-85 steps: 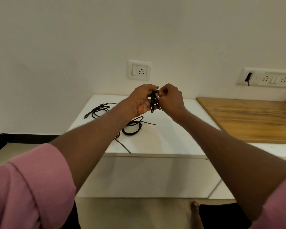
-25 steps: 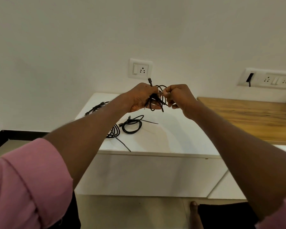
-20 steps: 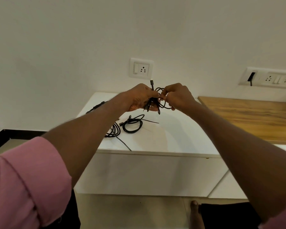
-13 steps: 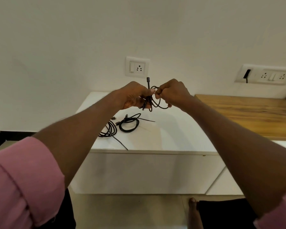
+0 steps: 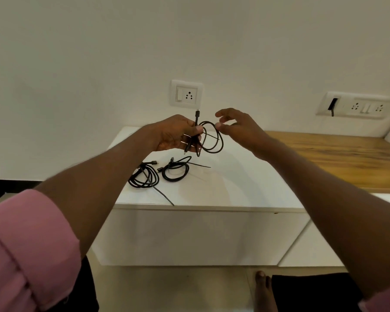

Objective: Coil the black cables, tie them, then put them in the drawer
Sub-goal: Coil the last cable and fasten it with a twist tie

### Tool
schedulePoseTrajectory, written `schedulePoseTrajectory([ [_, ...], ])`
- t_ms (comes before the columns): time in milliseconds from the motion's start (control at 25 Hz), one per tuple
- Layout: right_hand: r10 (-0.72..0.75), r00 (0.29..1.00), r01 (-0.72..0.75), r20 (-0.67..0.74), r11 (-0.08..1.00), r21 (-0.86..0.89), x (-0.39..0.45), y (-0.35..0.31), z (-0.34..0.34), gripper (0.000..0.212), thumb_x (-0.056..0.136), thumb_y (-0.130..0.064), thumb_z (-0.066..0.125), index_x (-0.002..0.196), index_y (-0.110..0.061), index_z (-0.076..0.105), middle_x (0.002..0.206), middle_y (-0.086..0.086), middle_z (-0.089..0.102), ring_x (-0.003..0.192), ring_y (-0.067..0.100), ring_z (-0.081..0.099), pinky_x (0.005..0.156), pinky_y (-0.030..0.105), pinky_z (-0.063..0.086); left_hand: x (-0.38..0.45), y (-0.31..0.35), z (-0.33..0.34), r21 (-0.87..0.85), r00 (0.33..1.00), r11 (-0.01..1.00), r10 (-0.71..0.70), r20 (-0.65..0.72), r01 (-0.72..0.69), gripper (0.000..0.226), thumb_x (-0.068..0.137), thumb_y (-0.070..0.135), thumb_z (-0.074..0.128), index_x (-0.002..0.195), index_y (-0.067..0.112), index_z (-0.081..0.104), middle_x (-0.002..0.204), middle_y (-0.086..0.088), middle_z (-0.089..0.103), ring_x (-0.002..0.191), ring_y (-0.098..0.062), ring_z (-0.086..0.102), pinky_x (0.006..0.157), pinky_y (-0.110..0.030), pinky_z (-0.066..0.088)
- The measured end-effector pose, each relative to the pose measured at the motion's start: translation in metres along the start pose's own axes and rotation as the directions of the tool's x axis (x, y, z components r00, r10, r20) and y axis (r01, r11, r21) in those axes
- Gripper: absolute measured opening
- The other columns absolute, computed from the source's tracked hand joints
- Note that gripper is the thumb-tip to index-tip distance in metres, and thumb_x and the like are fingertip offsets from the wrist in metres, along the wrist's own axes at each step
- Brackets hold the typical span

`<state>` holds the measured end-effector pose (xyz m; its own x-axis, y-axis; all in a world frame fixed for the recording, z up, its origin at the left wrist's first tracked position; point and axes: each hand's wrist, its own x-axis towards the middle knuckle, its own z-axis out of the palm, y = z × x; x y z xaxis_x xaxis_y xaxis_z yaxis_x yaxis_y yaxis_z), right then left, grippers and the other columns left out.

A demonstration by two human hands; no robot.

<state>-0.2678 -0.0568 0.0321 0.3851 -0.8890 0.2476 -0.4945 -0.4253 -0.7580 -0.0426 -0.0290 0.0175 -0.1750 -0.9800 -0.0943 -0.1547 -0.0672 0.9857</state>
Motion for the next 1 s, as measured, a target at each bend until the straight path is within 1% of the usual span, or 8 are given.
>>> schedulePoseTrajectory([
  [80,0.035,0.982,-0.067,0.188,0.984,0.168,-0.001,0.001,0.000,0.043,0.097,-0.036,0.070,0.139,-0.034,0.059,0.139,-0.011,0.061,0.124,0.007,0.058,0.094,0.033,0.050,-0.004,0.002,0.004,0.021,0.992,1.000,-0.011,0.122,0.009,0.017,0.105,0.013,0.055,0.110,-0.001,0.065,0.088,-0.009,0.067,0.086,-0.024,0.069,0.086,-0.044,0.060],
  [200,0.050,0.947,-0.146,0.317,0.947,0.288,-0.002,0.005,0.001,0.043,0.099,-0.021,0.068,0.140,-0.029,0.060,0.136,-0.005,0.068,0.129,0.012,0.061,0.102,0.041,0.051,-0.004,-0.002,0.003,-0.032,0.980,0.999,-0.008,0.200,0.015,0.016,0.107,0.008,0.051,0.112,0.000,0.064,0.085,-0.008,0.062,0.084,-0.022,0.066,0.090,-0.048,0.059],
  [320,0.060,0.943,-0.180,0.327,0.919,0.350,-0.003,0.011,0.003,0.032,0.100,-0.005,0.062,0.129,-0.015,0.070,0.119,0.011,0.076,0.116,0.023,0.072,0.100,0.042,0.057,-0.003,-0.002,0.002,-0.129,0.975,0.992,0.019,0.221,0.010,0.017,0.106,0.006,0.050,0.108,0.000,0.065,0.084,-0.009,0.061,0.084,-0.021,0.065,0.090,-0.048,0.060],
  [440,0.110,0.964,-0.201,0.242,0.896,0.395,0.000,0.010,0.004,0.022,0.096,0.003,0.064,0.116,-0.001,0.074,0.107,0.019,0.078,0.099,0.029,0.076,0.092,0.039,0.062,-0.001,0.000,0.002,-0.132,0.990,0.991,0.022,0.138,-0.003,0.016,0.103,0.005,0.058,0.110,-0.005,0.067,0.087,-0.012,0.066,0.085,-0.022,0.070,0.084,-0.042,0.061],
  [640,0.197,0.954,-0.265,0.226,0.907,0.327,0.002,0.015,0.011,0.020,0.095,0.006,0.061,0.111,0.005,0.074,0.104,0.023,0.077,0.087,0.026,0.077,0.084,0.036,0.064,0.011,-0.002,0.009,0.304,0.989,0.949,0.117,-0.096,-0.083,0.018,0.095,0.003,0.070,0.101,-0.014,0.069,0.085,-0.021,0.072,0.079,-0.028,0.072,0.074,-0.039,0.065],
  [800,0.315,0.925,-0.363,0.211,0.898,0.248,0.003,0.029,0.013,0.023,0.096,0.011,0.058,0.115,0.007,0.070,0.104,0.026,0.077,0.093,0.034,0.078,0.079,0.037,0.065,0.018,-0.013,0.023,0.370,0.984,0.928,0.107,-0.139,-0.049,0.015,0.093,0.006,0.073,0.103,-0.005,0.072,0.090,-0.023,0.075,0.074,-0.026,0.072,0.071,-0.034,0.063],
  [880,0.369,0.910,-0.402,0.186,0.895,0.192,0.003,0.038,0.015,0.022,0.096,0.012,0.056,0.114,0.008,0.068,0.105,0.028,0.075,0.092,0.036,0.078,0.074,0.036,0.066,0.023,-0.020,0.028,0.402,0.979,0.916,0.084,-0.184,-0.003,0.022,0.091,0.008,0.076,0.111,0.000,0.069,0.092,-0.021,0.076,0.083,-0.028,0.076,0.079,-0.036,0.064],
  [1000,0.376,0.920,-0.377,0.113,0.926,-0.012,0.006,0.051,0.022,0.017,0.095,0.004,0.062,0.110,0.007,0.070,0.103,0.026,0.076,0.080,0.027,0.074,0.078,0.038,0.065,0.029,-0.024,0.034,0.467,0.964,0.884,0.105,-0.243,0.022,0.024,0.090,0.014,0.078,0.111,0.007,0.069,0.092,-0.011,0.075,0.089,-0.021,0.074,0.078,-0.032,0.061],
])
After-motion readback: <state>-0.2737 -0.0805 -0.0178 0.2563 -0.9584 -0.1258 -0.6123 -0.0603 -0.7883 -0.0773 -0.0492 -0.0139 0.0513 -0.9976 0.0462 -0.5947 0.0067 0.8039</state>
